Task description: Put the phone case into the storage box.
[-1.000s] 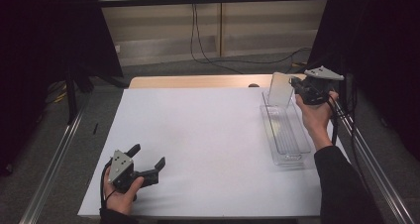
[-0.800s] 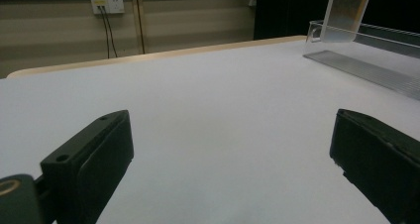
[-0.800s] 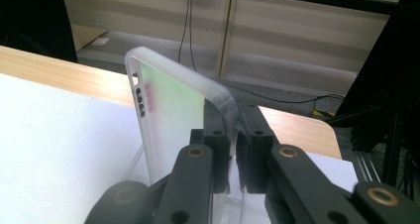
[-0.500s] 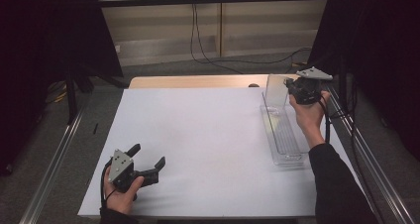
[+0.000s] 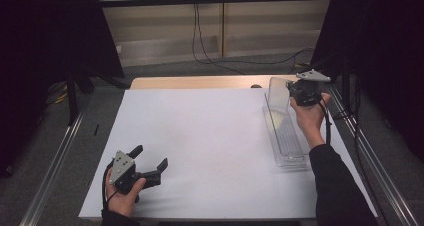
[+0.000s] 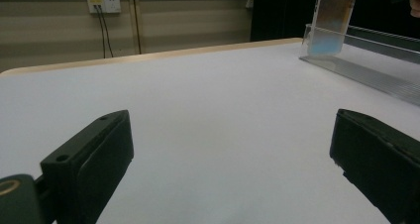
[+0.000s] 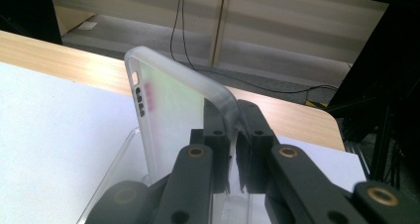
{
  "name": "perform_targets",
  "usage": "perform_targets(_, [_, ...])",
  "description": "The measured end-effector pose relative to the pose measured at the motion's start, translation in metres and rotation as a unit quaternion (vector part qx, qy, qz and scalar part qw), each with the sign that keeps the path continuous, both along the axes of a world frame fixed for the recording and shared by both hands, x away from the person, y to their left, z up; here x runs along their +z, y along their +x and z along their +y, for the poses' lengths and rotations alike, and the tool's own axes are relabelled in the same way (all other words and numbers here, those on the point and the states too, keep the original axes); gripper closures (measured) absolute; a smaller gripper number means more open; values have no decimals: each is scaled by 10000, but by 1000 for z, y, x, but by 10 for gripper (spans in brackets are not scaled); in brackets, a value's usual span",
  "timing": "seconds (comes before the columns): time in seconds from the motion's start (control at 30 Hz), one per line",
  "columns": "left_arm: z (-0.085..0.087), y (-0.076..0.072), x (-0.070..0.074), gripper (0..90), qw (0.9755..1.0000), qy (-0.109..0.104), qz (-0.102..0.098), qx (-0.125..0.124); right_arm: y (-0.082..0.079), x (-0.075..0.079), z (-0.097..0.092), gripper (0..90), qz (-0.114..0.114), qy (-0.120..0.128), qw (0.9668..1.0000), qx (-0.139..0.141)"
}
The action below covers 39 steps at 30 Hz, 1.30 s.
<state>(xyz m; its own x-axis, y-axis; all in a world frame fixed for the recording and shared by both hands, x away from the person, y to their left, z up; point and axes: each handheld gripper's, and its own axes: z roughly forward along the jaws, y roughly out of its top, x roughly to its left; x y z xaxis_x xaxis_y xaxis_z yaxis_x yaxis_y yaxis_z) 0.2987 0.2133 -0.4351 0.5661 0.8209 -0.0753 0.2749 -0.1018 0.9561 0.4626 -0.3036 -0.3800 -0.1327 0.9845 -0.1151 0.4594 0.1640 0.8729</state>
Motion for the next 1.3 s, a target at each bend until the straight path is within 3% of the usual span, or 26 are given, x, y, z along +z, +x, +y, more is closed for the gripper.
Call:
perform_targets(0.2, [0,0,0,33,10000,10,2,15,0,-1,2,846,57,-40,10000,47])
perform_targets(0.47, [-2,0,0,33,10000,29,1,-30,2,2,-3,851,377,-217,9985,331])
perform_targets(0.7, [-1,0,0,33,10000,16,1,-9,8,0,-5,852,325,-174,9989,279])
perform_targets(0.93, [-1,1,-1,33,10000,91,-15,-14,18,1,-2,852,306,-319,9986,287])
perform_targets(1.3, [-2,1,-1,33,10000,87,-20,-26,26,0,-8,851,329,-160,9990,274])
